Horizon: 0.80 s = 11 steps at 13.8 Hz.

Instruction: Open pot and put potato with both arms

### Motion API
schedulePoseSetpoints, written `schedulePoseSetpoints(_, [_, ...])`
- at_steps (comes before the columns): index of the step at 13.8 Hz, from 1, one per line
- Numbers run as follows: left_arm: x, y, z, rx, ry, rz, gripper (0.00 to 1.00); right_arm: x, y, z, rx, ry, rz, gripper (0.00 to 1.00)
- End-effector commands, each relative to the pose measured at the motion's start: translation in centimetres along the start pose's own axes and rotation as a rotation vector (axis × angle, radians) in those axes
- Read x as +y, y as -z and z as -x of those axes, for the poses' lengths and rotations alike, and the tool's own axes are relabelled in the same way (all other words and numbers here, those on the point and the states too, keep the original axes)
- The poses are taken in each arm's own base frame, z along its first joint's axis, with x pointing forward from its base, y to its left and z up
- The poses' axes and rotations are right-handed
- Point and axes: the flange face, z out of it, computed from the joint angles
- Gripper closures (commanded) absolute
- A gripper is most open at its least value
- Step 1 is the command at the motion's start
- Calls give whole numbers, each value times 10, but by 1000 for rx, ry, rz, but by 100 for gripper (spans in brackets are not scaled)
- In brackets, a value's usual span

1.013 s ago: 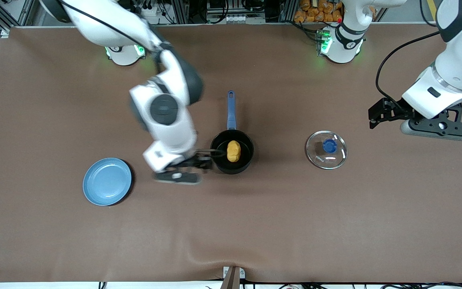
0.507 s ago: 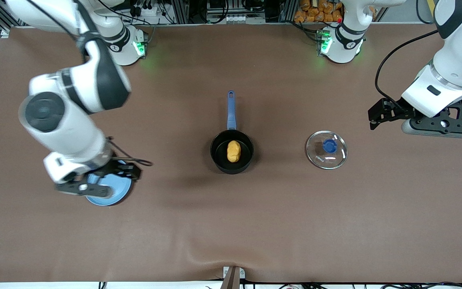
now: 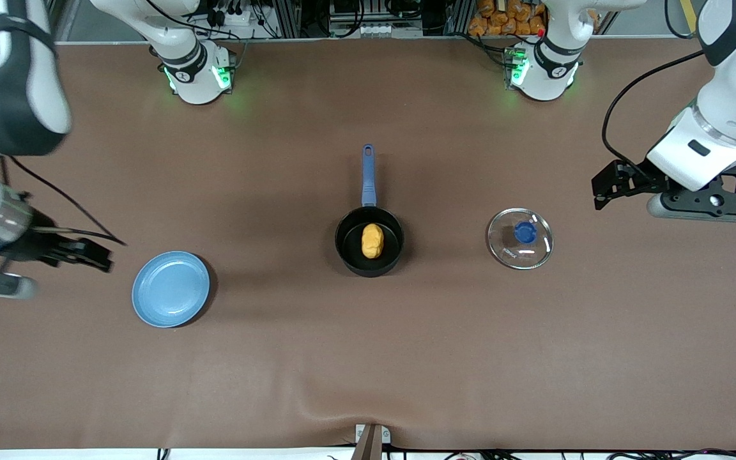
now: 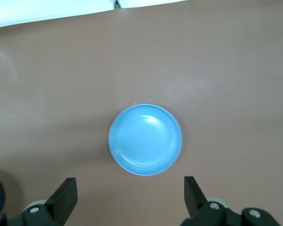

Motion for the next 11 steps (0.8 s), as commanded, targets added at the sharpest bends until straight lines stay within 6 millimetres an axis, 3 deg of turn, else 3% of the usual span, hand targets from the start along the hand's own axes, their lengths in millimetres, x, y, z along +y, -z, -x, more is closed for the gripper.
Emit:
schedulePoseSetpoints(1, [-16,15,22,19,27,-30,0,23,17,31,0,38,-10,0])
schedulePoseSetpoints(5, [-17,19,22,28,27,-34,0,55,38,59,15,45,-19,0])
schedulePoseSetpoints(8, [-17,19,21,28,27,-34,0,55,51,77,28,45,-11,0])
schedulePoseSetpoints(11, [-16,21,21,31,25,-33,0,54,57,82,33,45,-9,0])
